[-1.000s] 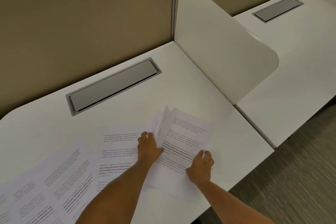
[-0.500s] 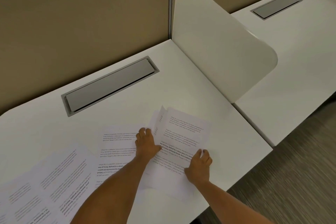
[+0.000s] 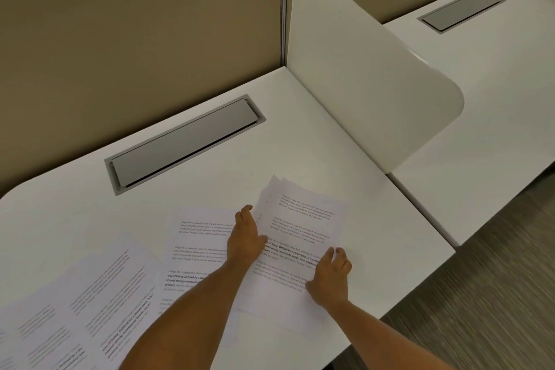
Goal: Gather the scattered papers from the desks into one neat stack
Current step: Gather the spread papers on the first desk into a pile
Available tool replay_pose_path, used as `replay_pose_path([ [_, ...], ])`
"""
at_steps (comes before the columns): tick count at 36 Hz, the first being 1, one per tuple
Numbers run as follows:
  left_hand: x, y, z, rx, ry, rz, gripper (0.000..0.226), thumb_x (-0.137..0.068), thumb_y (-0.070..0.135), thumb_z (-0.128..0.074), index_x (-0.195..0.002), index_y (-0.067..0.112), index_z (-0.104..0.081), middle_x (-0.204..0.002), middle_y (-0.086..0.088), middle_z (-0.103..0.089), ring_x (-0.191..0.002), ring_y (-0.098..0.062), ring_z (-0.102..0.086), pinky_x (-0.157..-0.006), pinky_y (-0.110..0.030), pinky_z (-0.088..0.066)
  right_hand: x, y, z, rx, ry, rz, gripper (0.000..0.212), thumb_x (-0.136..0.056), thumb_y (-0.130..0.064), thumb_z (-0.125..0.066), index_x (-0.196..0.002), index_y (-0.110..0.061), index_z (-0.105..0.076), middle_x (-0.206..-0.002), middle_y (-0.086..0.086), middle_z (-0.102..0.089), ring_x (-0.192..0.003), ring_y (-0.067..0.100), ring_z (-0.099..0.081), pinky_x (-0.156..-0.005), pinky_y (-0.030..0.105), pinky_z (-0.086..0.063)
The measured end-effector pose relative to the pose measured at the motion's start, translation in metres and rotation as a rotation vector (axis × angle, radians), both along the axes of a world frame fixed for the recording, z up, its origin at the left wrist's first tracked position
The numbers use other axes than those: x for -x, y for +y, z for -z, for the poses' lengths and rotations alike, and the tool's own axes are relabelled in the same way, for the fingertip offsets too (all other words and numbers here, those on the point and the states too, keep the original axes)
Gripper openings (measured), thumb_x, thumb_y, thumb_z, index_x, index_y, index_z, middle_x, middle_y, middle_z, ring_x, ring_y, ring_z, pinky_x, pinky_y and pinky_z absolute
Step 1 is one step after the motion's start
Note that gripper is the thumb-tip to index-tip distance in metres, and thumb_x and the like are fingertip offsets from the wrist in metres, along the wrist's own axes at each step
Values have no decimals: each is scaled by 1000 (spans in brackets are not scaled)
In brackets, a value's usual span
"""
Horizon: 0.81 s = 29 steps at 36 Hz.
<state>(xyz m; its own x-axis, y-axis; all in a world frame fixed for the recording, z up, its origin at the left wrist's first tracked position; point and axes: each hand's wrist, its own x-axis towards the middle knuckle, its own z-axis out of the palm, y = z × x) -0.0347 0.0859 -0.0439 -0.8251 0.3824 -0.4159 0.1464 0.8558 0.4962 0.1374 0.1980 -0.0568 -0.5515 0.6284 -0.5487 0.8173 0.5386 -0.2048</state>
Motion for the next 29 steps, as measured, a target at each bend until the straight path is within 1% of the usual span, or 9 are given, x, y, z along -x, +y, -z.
replay_pose_path([
  [4, 3, -2, -3, -57, -93, -118, 82, -76, 24, -82, -139, 15, -32, -134, -11, -56, -117, -31, -61, -95, -45, -55, 0, 0, -2, 22, 5, 15, 103, -85, -34, -74, -154, 4, -8, -158, 22, -9, -145, 40, -15, -119, 37, -28],
  [9, 7, -3, -7, -70, -160, -29, 40, -77, 31, -79, -105, 17, -55, -108, -7, -69, -90, -21, -65, -79, -40, -58, -3, 1, -3, 37, 16, 24, 105, -85, -38, -75, -156, 1, -8, -160, 20, -8, -146, 40, -14, -119, 37, -29],
  [12, 7, -3, -10, -148, -231, -50, 52, -80, 27, -77, -123, 8, -55, -118, -10, -67, -101, -24, -65, -89, -44, -56, -5, 4, -6, 67, 76, 81, 98, -84, -32, -76, -155, -7, -14, -158, 17, -12, -142, 37, -19, -116, 37, -32],
  [14, 6, -4, -14, -217, -271, -58, 56, -81, 24, -77, -128, 6, -54, -121, -11, -67, -107, -28, -65, -94, -49, -54, -5, 9, -8, 113, 205, 219, 95, -81, -25, -79, -153, -9, -20, -155, 17, -22, -140, 36, -26, -116, 40, -30],
  [17, 5, -8, -25, -381, -332, -73, 41, -81, 15, -78, -118, 10, -61, -111, -7, -71, -100, -26, -70, -88, -49, -58, -6, 19, -10, 240, 423, 523, 104, -74, -25, -88, -153, -6, -24, -152, 21, -33, -141, 37, -34, -119, 51, -28],
  [21, 3, -17, -46, -605, -432, -93, 36, -80, 8, -78, -112, 20, -65, -107, 2, -75, -98, -21, -73, -73, -27, -62, -9, 29, -17, 525, 631, 751, 111, -72, -30, -89, -156, -19, -17, -154, 14, -37, -142, 35, -38, -116, 57, -35],
  [23, 3, -23, -58, -698, -466, -111, 36, -81, 9, -78, -112, 21, -66, -111, -1, -75, -98, -19, -74, -74, -28, -62, -10, 36, -22, 695, 720, 819, 103, -69, -32, -91, -152, -19, -31, -148, 9, -51, -133, 29, -52, -109, 51, -45],
  [25, 6, -29, -67, -765, -476, -118, 39, -80, 11, -79, -116, 17, -66, -114, -4, -75, -99, -21, -74, -78, -34, -62, -10, 41, -28, 837, 751, 799, 86, -61, -39, -92, -137, -19, -55, -128, 4, -70, -113, 23, -68, -91, 40, -58],
  [29, 13, -41, -81, -818, -469, -132, 44, -77, 20, -82, -117, 17, -66, -115, -3, -74, -100, -23, -74, -78, -37, -62, -6, 45, -43, 965, 796, 677, 46, -71, -31, -88, -114, -21, -75, -116, 5, -76, -104, 22, -74, -77, 32, -63],
])
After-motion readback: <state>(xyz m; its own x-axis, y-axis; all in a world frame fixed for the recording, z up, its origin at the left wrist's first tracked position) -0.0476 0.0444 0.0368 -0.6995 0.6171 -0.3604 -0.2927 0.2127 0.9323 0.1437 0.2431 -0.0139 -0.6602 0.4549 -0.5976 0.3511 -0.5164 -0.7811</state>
